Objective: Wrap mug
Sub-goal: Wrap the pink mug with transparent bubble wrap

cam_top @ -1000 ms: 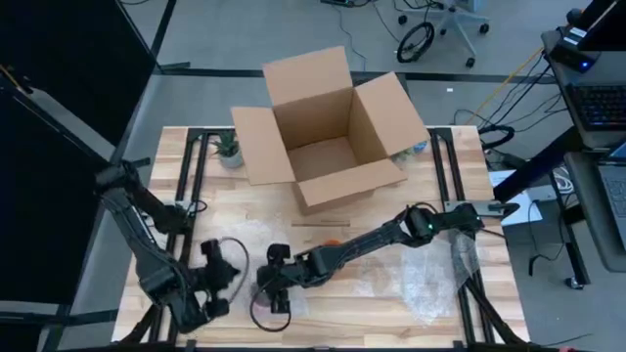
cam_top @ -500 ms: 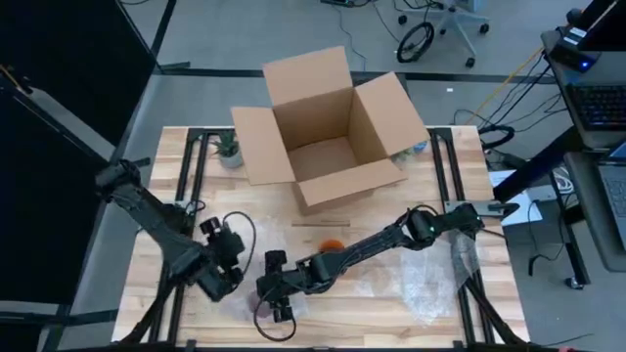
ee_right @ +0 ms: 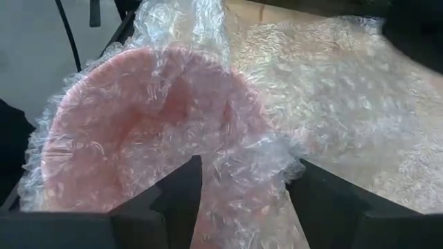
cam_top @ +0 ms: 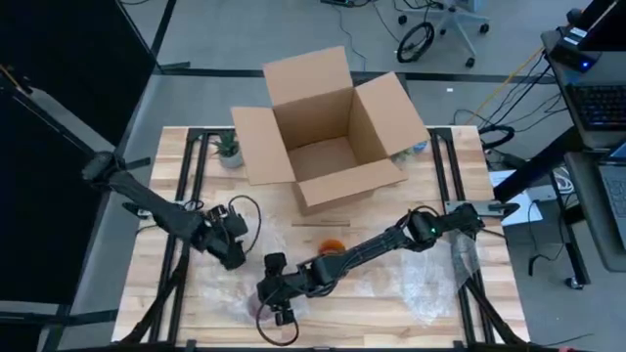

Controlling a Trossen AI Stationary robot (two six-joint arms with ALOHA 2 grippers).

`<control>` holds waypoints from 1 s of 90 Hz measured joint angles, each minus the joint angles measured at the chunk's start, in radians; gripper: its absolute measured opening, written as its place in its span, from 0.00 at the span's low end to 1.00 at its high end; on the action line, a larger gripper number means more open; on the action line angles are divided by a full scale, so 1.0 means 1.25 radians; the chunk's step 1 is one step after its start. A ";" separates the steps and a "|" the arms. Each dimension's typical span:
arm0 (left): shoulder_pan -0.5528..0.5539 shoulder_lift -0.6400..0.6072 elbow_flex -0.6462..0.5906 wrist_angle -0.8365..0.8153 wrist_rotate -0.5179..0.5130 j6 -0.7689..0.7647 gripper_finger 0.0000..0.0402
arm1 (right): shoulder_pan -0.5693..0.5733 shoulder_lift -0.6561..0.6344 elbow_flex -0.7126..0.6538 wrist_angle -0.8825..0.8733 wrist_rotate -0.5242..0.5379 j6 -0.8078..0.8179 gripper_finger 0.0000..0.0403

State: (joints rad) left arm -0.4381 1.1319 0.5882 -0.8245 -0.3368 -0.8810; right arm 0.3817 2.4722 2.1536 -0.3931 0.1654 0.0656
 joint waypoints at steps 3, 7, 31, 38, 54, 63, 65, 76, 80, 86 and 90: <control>0.023 -0.019 -0.017 -0.003 0.000 0.001 0.47 | 0.000 0.000 0.000 0.000 0.000 0.000 0.48; 0.051 -0.037 -0.037 -0.001 0.004 0.002 0.47 | 0.000 0.000 0.000 0.000 0.000 0.000 0.48; 0.179 -0.033 -0.167 0.106 0.158 0.090 0.47 | -0.002 0.000 0.001 0.000 0.000 0.000 0.48; 0.179 -0.034 -0.179 0.124 0.158 0.108 0.47 | -0.002 0.000 0.001 0.000 0.000 0.000 0.48; 0.173 -0.033 -0.171 0.147 0.165 0.136 0.34 | -0.002 -0.001 0.001 0.000 0.000 -0.001 0.48; 0.168 -0.037 -0.164 0.157 0.180 0.153 0.16 | -0.002 -0.001 0.001 0.000 0.000 -0.001 0.48; 0.167 -0.037 -0.162 0.157 0.183 0.154 0.12 | -0.002 -0.001 0.001 0.000 0.000 -0.001 0.48; 0.165 -0.036 -0.129 0.152 0.198 0.171 0.02 | -0.002 -0.001 0.001 0.000 0.000 0.000 0.48; 0.165 -0.037 -0.108 0.152 0.197 0.177 0.02 | -0.002 -0.001 0.001 0.000 0.000 0.000 0.48; 0.165 -0.047 -0.073 0.138 0.192 0.195 0.01 | -0.002 -0.001 0.001 0.000 0.002 0.008 0.48; 0.165 -0.057 -0.045 0.124 0.189 0.206 0.00 | -0.002 -0.001 0.001 -0.001 0.013 0.022 0.48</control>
State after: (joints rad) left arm -0.2321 1.0611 0.5313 -0.6694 -0.1007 -0.6240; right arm 0.3790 2.4706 2.1544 -0.3941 0.1816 0.0926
